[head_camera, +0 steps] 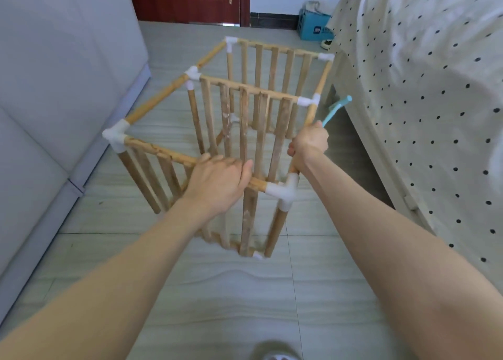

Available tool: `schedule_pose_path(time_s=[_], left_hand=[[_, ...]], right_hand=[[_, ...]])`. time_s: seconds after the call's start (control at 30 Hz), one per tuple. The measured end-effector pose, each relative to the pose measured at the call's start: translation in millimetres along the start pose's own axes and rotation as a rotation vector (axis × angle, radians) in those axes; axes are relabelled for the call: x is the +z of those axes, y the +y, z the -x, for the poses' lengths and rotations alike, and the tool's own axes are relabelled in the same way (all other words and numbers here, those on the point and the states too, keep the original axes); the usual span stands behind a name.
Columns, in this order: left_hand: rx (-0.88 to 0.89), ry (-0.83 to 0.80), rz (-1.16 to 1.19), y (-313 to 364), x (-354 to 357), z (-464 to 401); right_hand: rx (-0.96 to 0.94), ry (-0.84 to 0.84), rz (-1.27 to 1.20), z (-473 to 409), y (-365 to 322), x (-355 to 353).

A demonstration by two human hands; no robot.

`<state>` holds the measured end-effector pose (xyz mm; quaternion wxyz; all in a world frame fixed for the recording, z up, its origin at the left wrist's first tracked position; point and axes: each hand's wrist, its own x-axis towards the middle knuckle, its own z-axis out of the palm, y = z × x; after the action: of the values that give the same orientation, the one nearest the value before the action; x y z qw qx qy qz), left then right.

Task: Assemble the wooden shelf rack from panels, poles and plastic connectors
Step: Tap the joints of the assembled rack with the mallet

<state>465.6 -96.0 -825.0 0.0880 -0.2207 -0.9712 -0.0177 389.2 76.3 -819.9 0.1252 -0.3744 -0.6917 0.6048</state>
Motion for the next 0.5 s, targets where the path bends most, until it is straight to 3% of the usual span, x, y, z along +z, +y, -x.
schedule_pose_path(time_s=[0.17, 0.43, 0.5], left_hand=[[-0.027, -0.006, 0.032, 6.4, -2.4, 6.6], [-0.144, -0.119, 0.104, 33.1, -9.2, 12.3], [-0.140, -0.183, 0.190, 29.7, -11.8, 11.7]], right_hand=[[-0.026, -0.134, -0.055, 27.9, 16.0, -31.9], [-0.395, -0.196, 0.388, 123.5, 96.8, -137.3], [-0.540, -0.062, 0.375, 131.1, 87.1, -157.5]])
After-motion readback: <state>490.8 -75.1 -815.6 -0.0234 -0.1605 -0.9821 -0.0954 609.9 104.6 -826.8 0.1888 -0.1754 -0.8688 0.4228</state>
